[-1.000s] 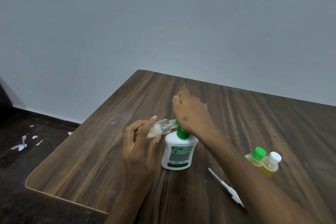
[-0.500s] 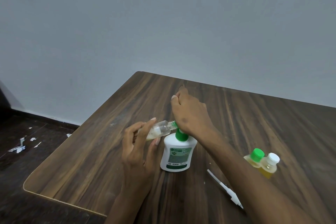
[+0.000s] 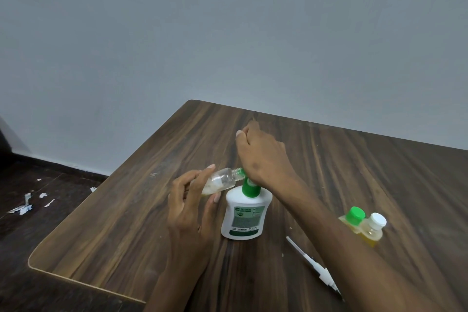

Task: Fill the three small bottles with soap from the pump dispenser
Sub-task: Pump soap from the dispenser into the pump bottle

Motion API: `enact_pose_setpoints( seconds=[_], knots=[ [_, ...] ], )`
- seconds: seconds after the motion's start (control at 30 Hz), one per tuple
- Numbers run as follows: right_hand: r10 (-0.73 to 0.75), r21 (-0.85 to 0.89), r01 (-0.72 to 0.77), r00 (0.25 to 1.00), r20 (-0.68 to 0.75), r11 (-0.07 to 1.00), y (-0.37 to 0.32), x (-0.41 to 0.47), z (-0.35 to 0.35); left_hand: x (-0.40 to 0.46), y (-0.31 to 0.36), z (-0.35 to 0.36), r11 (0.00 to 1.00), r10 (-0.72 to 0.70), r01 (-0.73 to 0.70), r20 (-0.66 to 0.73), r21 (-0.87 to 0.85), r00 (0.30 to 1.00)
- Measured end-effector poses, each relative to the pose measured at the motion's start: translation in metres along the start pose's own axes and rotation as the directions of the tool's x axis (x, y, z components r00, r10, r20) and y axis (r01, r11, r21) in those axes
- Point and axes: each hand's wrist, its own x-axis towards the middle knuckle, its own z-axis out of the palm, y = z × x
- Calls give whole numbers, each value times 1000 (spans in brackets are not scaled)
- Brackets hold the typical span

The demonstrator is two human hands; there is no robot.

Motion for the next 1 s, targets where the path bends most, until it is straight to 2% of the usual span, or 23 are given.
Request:
enact_pose_setpoints(
  seconds=[0.1, 0.53, 0.9, 1.0],
  knots=[
    [35, 15, -36, 999, 33, 999, 1, -1, 3, 1, 0, 0, 1000, -2, 2, 1, 4, 1000],
    [10, 15, -10, 1000, 0, 1000, 0, -1, 1, 2, 0, 2, 999, 30, -29, -11, 16, 999],
    [39, 33, -40, 999, 34, 999, 1, -2, 3, 0, -4, 2, 999, 5, -5, 7, 34, 1000],
    [9, 33, -10, 1000, 4, 999, -1, 0, -1, 0, -4, 1, 999, -1, 0, 16, 42, 1000]
  ],
)
